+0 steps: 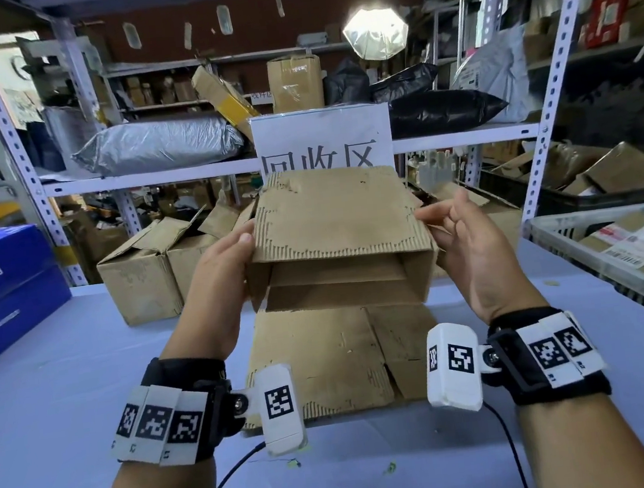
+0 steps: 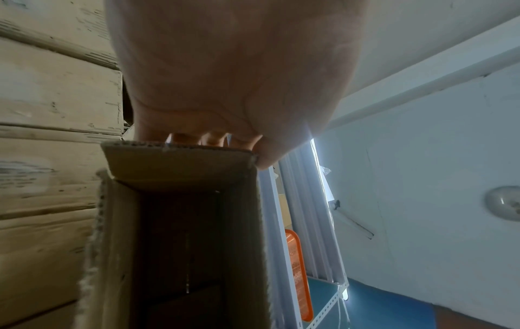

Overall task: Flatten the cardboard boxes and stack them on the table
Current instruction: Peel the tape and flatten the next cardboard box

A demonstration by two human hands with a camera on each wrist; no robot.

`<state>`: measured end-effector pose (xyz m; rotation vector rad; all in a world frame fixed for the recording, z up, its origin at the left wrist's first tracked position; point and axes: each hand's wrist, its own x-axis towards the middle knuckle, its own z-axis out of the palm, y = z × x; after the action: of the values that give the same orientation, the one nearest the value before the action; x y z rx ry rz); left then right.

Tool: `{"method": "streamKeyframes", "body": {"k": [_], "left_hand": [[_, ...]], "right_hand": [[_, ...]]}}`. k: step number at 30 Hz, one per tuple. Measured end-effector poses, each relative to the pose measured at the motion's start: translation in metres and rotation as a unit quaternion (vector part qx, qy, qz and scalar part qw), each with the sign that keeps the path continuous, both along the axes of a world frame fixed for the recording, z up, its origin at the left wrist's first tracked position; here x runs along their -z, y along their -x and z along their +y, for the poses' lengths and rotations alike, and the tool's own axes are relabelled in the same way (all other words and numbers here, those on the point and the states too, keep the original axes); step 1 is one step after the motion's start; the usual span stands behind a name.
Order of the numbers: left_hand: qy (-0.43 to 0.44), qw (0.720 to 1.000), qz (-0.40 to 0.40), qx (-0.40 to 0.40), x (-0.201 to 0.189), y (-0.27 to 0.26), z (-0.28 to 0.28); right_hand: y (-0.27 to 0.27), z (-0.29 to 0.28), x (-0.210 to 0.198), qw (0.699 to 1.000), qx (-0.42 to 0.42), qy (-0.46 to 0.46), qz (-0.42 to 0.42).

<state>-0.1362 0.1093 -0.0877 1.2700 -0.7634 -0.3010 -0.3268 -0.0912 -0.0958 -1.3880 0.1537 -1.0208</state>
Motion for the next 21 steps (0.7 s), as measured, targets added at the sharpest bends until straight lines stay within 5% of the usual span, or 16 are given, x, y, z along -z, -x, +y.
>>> {"method": "streamKeyframes", "body": {"k": [10, 21], "left_hand": [[0.032, 0.993, -0.114, 0.008, 0.002, 0.002, 0.000], [0.122, 0.988, -0.093, -0.030, 0.003, 0.021, -0.007]], "right_hand": [[-0.003, -0.004, 0.004, 0.995, 0.081, -0.048, 0.039], [-0.007, 0.003, 0.009, 0.980, 0.045, -0.194, 0.018]]}}
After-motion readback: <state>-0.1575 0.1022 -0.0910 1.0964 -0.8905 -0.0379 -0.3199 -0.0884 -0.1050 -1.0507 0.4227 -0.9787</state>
